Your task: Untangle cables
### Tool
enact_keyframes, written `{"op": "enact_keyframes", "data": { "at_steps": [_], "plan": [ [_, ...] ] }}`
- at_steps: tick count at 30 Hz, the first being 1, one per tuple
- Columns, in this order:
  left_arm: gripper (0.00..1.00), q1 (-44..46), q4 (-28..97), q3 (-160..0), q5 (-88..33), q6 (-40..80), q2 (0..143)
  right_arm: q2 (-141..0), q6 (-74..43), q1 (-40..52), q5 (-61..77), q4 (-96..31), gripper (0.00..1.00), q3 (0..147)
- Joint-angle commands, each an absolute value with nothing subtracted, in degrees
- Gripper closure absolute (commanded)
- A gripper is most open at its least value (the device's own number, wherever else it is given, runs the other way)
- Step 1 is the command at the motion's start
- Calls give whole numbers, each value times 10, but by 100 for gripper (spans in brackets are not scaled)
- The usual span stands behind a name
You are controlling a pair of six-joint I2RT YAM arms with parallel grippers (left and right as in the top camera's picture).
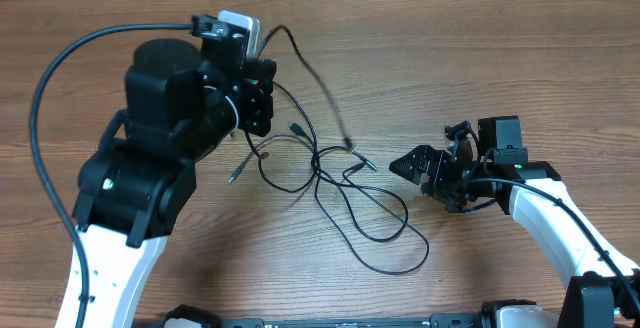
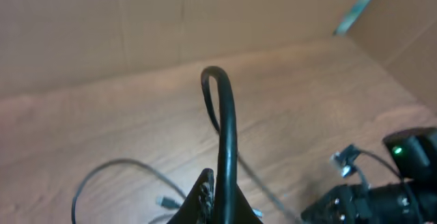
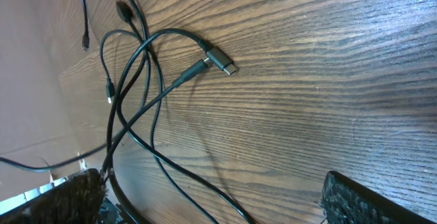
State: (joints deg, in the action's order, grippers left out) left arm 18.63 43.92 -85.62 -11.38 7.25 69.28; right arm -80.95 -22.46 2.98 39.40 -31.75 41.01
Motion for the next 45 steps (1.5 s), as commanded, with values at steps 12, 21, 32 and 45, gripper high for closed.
{"op": "enact_keyframes", "data": {
  "at_steps": [12,21,32,45],
  "plan": [
    [94,184,467,-861,-121,140,696,-802,-270,30,484,-371,0,409],
    [93,184,468,-861,-121,181,698,-802,-222,30,473,-350,0,410],
    [96,183,496,-861,-76,181,698,-745,-64,35,501,-469,0,611],
    [96,183,490,-861,87,277,708,-768,-60,383,209,-419,0,626]
  ]
}}
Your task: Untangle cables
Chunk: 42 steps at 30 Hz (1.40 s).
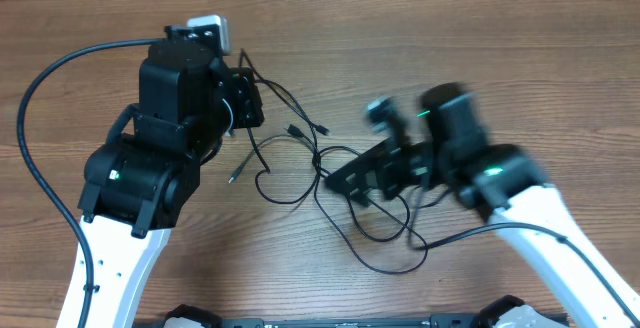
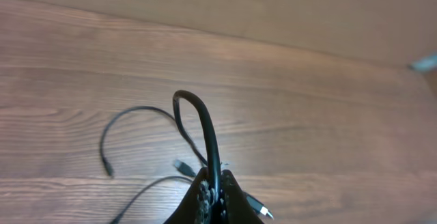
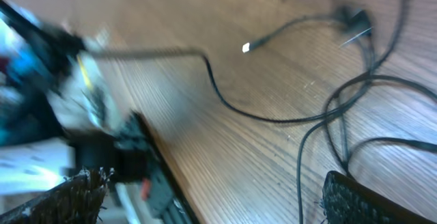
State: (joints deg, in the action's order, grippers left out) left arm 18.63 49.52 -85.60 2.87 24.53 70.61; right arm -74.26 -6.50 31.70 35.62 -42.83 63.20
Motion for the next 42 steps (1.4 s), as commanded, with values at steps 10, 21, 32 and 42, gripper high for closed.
{"op": "enact_keyframes", "data": {
  "at_steps": [10,21,32,42],
  "plan": [
    [96,183,491,-861,126,291,708,-926,-87,528,56,-268,0,626],
    [91,183,506,-861,124,297,708,-1024,-87,531,82,-158,96,628],
    [16,183,582,-860,120,297,741,-830,-92,417,82,-272,96,710],
    [5,183,601,-860,27,299,814,-645,-91,253,82,-253,96,725]
  ]
}}
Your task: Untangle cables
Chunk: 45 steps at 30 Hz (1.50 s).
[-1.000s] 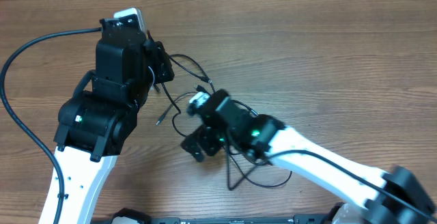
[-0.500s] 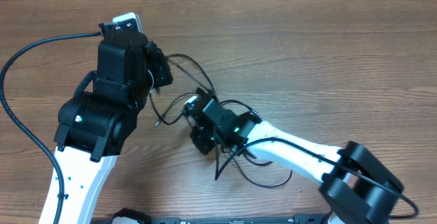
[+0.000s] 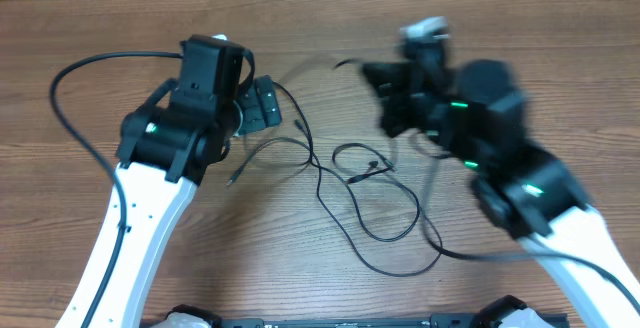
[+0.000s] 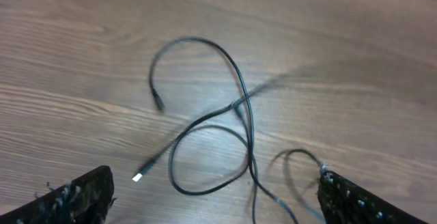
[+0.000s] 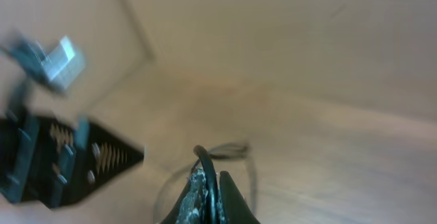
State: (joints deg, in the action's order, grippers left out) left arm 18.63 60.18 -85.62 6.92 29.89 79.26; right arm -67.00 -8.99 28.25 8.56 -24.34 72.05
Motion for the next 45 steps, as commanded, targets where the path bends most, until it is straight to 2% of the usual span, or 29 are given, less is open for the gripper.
{"op": "enact_keyframes", "data": {
  "at_steps": [1,5,10,17,22,29,38,45],
  "plan": [
    [4,183,602,-860,23,299,820,-637,-85,244,80,-260,96,725],
    [0,183,603,-860,-9,298,848,-616,-67,203,2,-267,96,725],
    [0,183,616,-860,-45,298,877,-605,-68,116,-109,-217,96,725],
    [0,183,629,-860,-45,298,896,-597,-76,-39,-104,-48,96,725],
    [0,183,632,-860,-45,298,899,-604,-67,-174,-105,22,96,725],
    [0,183,632,-860,-45,298,899,-689,-18,-368,-105,-14,96,725],
    [0,183,632,-860,-45,298,899,-845,-10,-444,-154,-112,96,725],
    [0,183,632,-860,-45,298,899,-853,-51,-520,-186,-117,96,725]
  ]
}}
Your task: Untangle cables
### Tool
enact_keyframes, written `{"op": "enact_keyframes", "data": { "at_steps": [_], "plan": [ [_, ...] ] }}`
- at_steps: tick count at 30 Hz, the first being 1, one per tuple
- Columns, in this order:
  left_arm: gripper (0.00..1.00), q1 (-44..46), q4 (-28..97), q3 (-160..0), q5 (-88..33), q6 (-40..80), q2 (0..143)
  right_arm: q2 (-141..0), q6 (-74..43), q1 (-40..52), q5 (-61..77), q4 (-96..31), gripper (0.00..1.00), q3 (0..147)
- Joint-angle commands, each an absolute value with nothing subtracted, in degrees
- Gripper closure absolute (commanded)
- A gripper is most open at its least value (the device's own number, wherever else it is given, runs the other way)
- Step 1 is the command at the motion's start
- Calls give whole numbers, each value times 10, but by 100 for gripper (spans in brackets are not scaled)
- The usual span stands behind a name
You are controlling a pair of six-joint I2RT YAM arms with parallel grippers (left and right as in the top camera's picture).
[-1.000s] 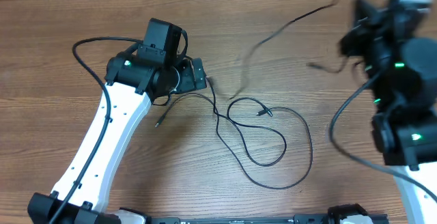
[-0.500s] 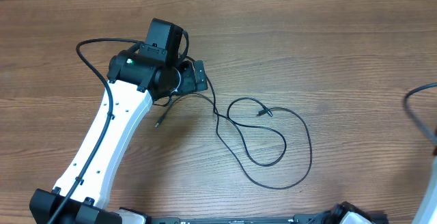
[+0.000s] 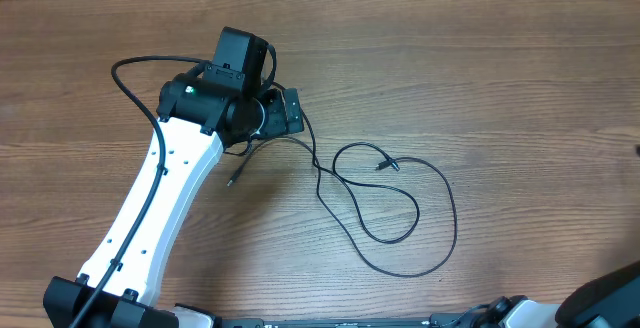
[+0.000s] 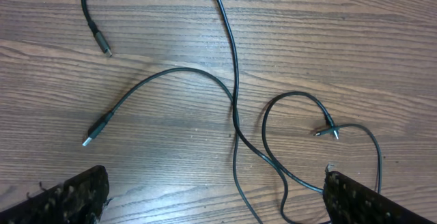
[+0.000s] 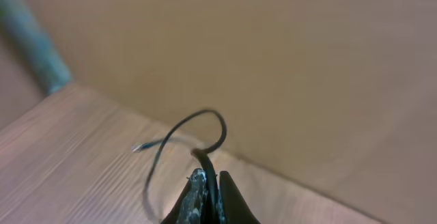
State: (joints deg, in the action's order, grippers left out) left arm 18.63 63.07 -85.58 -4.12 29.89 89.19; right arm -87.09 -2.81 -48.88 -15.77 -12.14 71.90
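Black cables lie on the wooden table [image 3: 520, 88]. A long one forms a big loop [image 3: 440, 218] with a plug end [image 3: 385, 165] at its middle. A shorter cable [image 4: 164, 77] ends in a plug [image 3: 232, 180] at the left. My left gripper [image 3: 290, 113] hovers over them, open and holding nothing, its fingers [image 4: 68, 197] wide apart around the gripper's middle [image 4: 215, 200]. My right gripper [image 5: 208, 183] is out of the overhead view. It is shut on a thin black cable [image 5: 217, 125] that curls up before a cardboard wall, free tip dangling.
A cardboard wall [image 5: 307, 60] stands behind the table, with a teal strip [image 5: 27, 46] at its corner. The left arm's own thick supply cable [image 3: 125, 68] arcs over the table's left. Part of the right arm [image 3: 610, 303] shows at the bottom right corner.
My right arm has left the overhead view, still shut on its cable, now against the cardboard wall. The left gripper, still open, sits a little farther right. The table's loop lies wider.
First my left gripper held a cable up, shut, while the right stood open beside the tangle. Then the right was in the tangle. Later the left was open over the table and the right was raised, shut on a cable. Now that cable is away from the pile.
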Motion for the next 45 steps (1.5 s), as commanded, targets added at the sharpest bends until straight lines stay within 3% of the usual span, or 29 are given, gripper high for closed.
{"op": "enact_keyframes", "data": {
  "at_steps": [1,18,28,37,45],
  "plan": [
    [0,183,632,-860,-45,298,899,-852,-58,-531,-186,-117,96,725],
    [0,183,632,-860,-45,298,899,-706,-59,-555,-225,-101,96,739],
    [1,183,632,-860,-45,298,899,-681,34,-555,-298,-63,96,743],
    [0,183,632,-860,-45,298,899,-820,30,-552,-63,-138,96,743],
    [0,183,632,-860,-45,298,899,-852,39,-490,77,-15,96,752]
  ]
}}
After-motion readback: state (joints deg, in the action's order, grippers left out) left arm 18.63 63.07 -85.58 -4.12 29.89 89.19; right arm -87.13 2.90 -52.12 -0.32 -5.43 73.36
